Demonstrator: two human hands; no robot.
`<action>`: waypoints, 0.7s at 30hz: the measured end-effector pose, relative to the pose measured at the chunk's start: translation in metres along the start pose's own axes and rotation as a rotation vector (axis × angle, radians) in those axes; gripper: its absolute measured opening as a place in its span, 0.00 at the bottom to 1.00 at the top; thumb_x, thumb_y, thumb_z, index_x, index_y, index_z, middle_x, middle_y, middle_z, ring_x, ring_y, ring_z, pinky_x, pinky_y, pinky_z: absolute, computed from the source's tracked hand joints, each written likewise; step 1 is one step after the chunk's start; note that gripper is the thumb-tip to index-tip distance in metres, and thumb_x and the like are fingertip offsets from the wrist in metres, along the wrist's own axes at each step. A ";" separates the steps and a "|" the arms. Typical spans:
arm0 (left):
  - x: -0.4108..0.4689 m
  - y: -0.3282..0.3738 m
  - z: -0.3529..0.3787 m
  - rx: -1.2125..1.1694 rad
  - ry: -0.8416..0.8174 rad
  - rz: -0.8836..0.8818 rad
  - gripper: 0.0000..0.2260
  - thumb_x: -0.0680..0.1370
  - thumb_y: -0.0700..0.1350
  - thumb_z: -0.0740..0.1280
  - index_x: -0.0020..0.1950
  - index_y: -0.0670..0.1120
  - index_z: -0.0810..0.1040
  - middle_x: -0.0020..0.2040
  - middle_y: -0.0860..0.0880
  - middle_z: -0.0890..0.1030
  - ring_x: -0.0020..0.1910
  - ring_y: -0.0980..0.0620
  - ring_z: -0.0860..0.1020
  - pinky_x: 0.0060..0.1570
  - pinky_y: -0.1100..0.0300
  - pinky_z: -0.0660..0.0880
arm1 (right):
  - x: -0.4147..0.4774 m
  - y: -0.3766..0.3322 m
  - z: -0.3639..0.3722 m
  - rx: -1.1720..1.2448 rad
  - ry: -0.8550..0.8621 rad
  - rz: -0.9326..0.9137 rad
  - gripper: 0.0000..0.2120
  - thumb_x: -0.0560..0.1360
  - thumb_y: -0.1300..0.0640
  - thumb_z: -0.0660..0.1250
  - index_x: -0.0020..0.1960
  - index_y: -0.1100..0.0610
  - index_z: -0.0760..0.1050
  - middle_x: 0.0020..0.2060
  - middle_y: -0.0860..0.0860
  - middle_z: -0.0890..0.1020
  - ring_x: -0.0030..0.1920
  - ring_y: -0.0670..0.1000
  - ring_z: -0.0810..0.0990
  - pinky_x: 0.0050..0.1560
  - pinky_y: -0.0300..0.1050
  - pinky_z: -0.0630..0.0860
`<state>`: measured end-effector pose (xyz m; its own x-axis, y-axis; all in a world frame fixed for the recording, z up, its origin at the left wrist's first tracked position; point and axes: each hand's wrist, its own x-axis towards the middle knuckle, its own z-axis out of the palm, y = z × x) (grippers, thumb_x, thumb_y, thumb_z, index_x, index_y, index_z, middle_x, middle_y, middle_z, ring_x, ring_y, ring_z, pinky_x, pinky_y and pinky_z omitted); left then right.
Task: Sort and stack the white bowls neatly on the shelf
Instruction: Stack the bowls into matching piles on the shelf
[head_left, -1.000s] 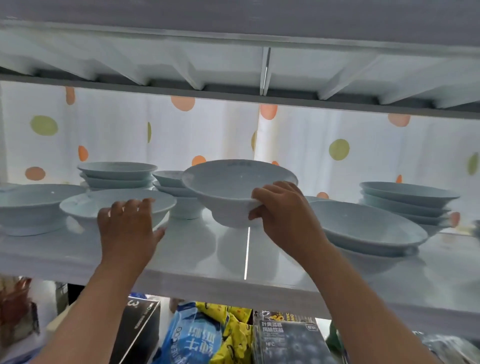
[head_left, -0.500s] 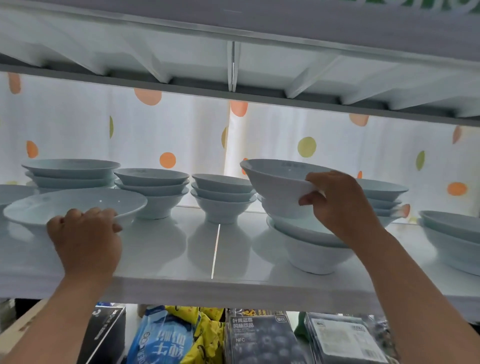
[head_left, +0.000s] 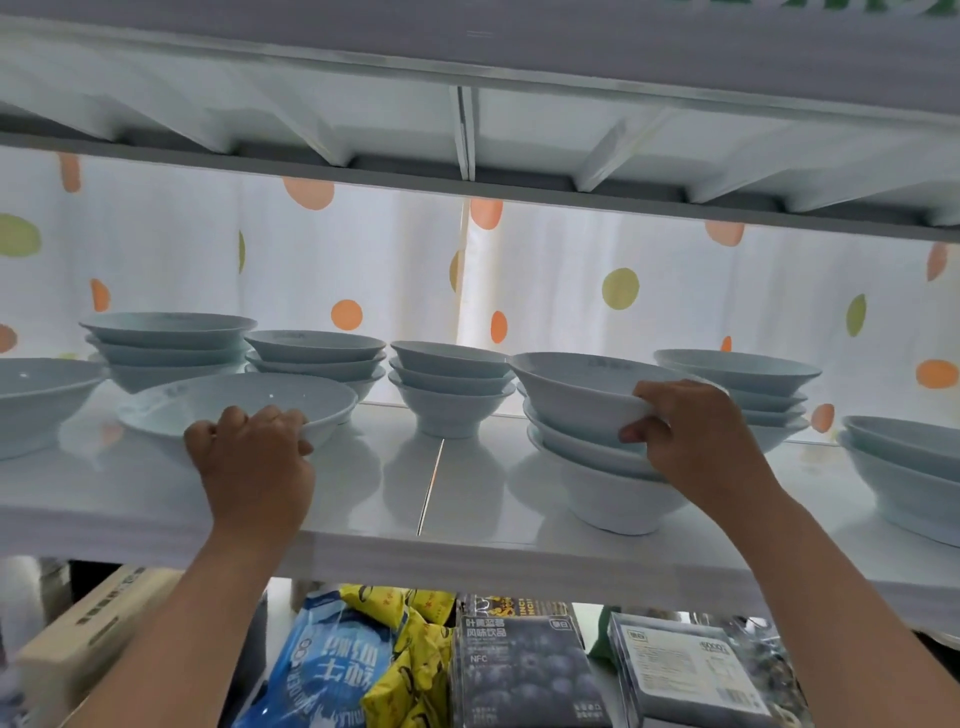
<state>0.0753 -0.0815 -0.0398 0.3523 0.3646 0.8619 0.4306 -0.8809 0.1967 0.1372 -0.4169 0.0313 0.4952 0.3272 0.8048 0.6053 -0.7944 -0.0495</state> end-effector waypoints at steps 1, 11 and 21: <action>-0.001 0.002 -0.001 0.002 -0.010 0.008 0.07 0.62 0.31 0.73 0.33 0.41 0.79 0.32 0.42 0.80 0.36 0.38 0.76 0.43 0.49 0.60 | -0.002 0.000 -0.001 0.009 -0.014 0.002 0.21 0.66 0.68 0.71 0.28 0.49 0.63 0.24 0.40 0.66 0.32 0.51 0.67 0.31 0.36 0.58; -0.009 0.011 -0.008 -0.040 -0.030 0.055 0.09 0.59 0.30 0.74 0.32 0.42 0.79 0.30 0.44 0.80 0.34 0.40 0.76 0.40 0.51 0.56 | 0.001 0.006 -0.018 -0.026 -0.300 0.084 0.15 0.72 0.67 0.64 0.33 0.52 0.66 0.31 0.48 0.72 0.41 0.55 0.74 0.42 0.46 0.72; -0.010 0.026 -0.024 -0.160 0.043 0.035 0.08 0.63 0.30 0.71 0.34 0.41 0.78 0.32 0.44 0.80 0.37 0.38 0.75 0.42 0.50 0.58 | -0.005 -0.009 -0.036 -0.085 -0.625 0.137 0.17 0.69 0.69 0.57 0.50 0.54 0.76 0.46 0.53 0.79 0.48 0.53 0.76 0.51 0.47 0.74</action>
<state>0.0629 -0.1153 -0.0325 0.3271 0.3224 0.8883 0.2794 -0.9310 0.2350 0.1071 -0.4301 0.0496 0.8493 0.4364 0.2970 0.4727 -0.8792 -0.0598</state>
